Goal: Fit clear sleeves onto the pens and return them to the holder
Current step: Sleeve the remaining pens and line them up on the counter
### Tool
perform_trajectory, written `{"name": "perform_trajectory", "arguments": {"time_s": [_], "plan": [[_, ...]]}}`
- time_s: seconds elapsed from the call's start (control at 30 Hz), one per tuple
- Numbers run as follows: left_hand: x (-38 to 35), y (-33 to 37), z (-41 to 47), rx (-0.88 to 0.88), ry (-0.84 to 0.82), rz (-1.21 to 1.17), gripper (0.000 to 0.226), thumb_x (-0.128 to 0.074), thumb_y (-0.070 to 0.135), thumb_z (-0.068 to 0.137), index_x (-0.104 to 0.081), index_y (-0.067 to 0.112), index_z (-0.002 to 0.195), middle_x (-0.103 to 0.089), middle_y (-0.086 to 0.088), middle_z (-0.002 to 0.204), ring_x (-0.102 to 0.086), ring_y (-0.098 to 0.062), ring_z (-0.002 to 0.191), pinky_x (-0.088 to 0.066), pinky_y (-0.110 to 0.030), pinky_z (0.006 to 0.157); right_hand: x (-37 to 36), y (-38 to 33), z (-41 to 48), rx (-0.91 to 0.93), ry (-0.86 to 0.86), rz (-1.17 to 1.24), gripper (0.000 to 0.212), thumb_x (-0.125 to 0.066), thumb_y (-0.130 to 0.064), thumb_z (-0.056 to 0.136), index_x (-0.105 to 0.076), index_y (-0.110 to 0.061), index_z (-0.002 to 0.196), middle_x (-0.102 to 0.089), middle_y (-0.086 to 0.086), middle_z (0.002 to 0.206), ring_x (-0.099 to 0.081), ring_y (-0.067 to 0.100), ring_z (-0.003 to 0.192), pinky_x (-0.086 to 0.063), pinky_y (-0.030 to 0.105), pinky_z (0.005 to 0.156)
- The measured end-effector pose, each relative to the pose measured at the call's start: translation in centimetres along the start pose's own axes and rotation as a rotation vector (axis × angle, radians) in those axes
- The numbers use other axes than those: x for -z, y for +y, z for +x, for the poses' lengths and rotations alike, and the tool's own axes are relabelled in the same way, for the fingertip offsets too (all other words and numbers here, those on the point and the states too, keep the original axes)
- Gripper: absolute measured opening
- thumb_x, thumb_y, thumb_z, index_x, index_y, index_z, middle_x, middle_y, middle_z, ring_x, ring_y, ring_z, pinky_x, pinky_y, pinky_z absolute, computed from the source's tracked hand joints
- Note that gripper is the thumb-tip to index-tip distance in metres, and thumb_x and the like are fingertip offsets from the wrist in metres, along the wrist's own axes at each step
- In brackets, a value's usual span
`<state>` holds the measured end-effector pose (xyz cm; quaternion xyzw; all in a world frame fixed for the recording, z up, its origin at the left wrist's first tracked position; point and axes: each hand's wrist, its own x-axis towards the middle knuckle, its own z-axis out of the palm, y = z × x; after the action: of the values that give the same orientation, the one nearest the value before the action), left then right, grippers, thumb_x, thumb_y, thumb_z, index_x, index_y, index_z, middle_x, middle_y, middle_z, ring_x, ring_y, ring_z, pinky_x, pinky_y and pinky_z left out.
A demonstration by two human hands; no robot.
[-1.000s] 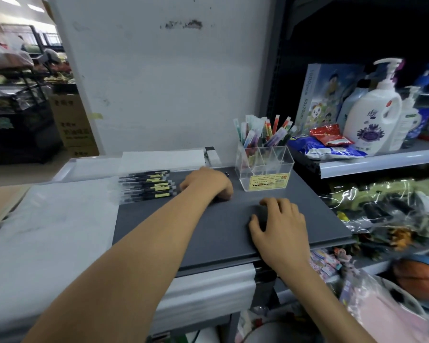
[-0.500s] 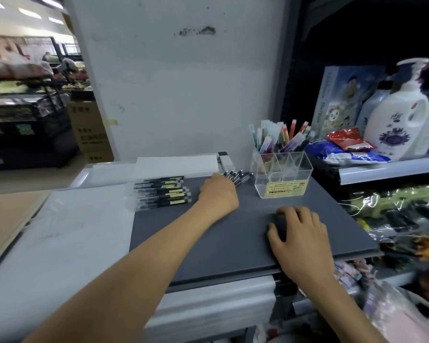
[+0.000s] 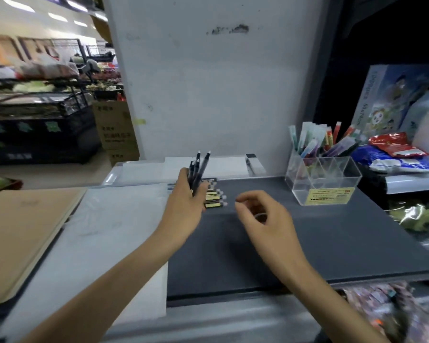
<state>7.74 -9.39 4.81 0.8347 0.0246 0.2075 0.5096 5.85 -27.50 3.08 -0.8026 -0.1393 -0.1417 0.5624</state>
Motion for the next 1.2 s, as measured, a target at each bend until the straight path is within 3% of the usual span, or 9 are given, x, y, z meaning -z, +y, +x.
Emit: {"name": "perform_trajectory", "arguments": {"time_s": [0.13,0.27,0.47,0.57,0.63,0.73,0.9,1.0,1.2], "plan": [[4.0,-2.6,-0.9,-0.032,0.079,-0.042,0.017,-0.057,0.016,0.105,-0.047,0.030,0.107,-0.061,0.008,0.088,-0.063,-0.005,0.075,-0.052,-0.027,0.067,-6.4,-4.1,1.4,-0.058,-0.242,0.261,0.037,-0.072,-0.063,0.084,-0.070,-0.038,0.112,-0.069,-0.010,0.099,-0.063,-0.003,0.087,-0.048,0.011,0.074],[7.2,-6.2,-1.6,-0.203,0.190,0.084,0.028,-0.042,0.014,0.111,-0.059,0.027,0.093,-0.063,0.013,0.078,-0.066,-0.003,0.081,-0.057,-0.023,0.076,-12.2,-5.9,2.1,-0.020,-0.422,0.173,0.056,-0.075,-0.068,0.080,-0.062,-0.042,0.128,-0.055,-0.016,0.120,-0.056,-0.003,0.106,-0.043,0.015,0.084],[7.9,-8.6,-2.0,-0.190,0.290,-0.109,0.042,-0.041,0.026,0.101,-0.067,0.035,0.069,-0.057,0.014,0.073,-0.058,0.000,0.076,-0.049,-0.021,0.079,-17.1,-6.7,2.5,0.045,-0.489,0.111,0.037,-0.072,-0.066,0.081,-0.070,-0.036,0.101,-0.057,-0.003,0.113,-0.056,-0.004,0.107,-0.047,0.016,0.088],[8.3,-9.1,-3.2,-0.167,0.137,0.019,0.016,-0.058,0.030,0.090,-0.066,0.043,0.086,-0.061,0.026,0.080,-0.060,0.008,0.084,-0.047,-0.017,0.086,-17.9,-6.4,3.0,0.068,-0.482,0.176,0.027,-0.075,-0.057,0.086,-0.070,-0.043,0.108,-0.062,-0.002,0.123,-0.063,0.007,0.117,-0.053,0.039,0.102],[8.5,-9.2,-3.8,-0.052,0.104,0.035,0.036,-0.066,0.017,0.088,-0.060,0.046,0.108,-0.061,0.034,0.090,-0.059,0.019,0.091,-0.047,-0.009,0.079,-18.2,-6.1,3.0,0.069,-0.475,0.223,0.020,-0.076,-0.052,0.088,-0.067,-0.053,0.106,-0.063,-0.003,0.128,-0.064,0.012,0.119,-0.053,0.044,0.104],[9.1,-8.4,-3.8,-0.075,0.169,0.037,0.044,-0.060,0.004,0.087,-0.064,0.035,0.118,-0.066,0.029,0.100,-0.061,0.016,0.103,-0.046,-0.005,0.083,-18.4,-5.3,3.0,0.030,-0.448,0.263,0.024,-0.076,-0.047,0.090,-0.069,-0.036,0.110,-0.070,-0.004,0.119,-0.069,0.015,0.112,-0.055,0.046,0.099],[9.6,-7.9,-4.7,0.035,0.098,0.415,0.055,-0.053,0.032,0.078,-0.058,0.019,0.131,-0.059,0.003,0.112,-0.050,-0.021,0.106,-0.044,-0.038,0.091,-18.7,-4.8,2.7,0.029,-0.397,0.280,0.031,-0.074,-0.037,0.095,-0.063,-0.008,0.103,-0.070,0.008,0.094,-0.070,0.021,0.089,-0.058,0.036,0.080],[9.8,-7.9,-5.5,0.081,0.107,0.555,0.063,-0.040,0.056,0.071,-0.056,0.024,0.122,-0.050,0.010,0.106,-0.045,-0.018,0.105,-0.027,-0.030,0.082,-18.9,-4.9,2.5,0.040,-0.338,0.295,0.035,-0.070,-0.033,0.099,-0.062,0.000,0.094,-0.067,0.014,0.081,-0.066,0.014,0.073,-0.051,0.024,0.066],[12.4,-8.8,-6.7,0.002,0.244,0.478,0.055,-0.078,0.051,0.078,-0.051,0.042,0.124,-0.053,0.022,0.105,-0.051,-0.006,0.101,-0.033,-0.028,0.086,-18.8,-5.4,2.6,0.119,-0.225,0.327,0.030,-0.060,-0.027,0.107,-0.069,-0.007,0.085,-0.069,-0.005,0.071,-0.057,0.004,0.056,-0.048,0.019,0.049]]}}
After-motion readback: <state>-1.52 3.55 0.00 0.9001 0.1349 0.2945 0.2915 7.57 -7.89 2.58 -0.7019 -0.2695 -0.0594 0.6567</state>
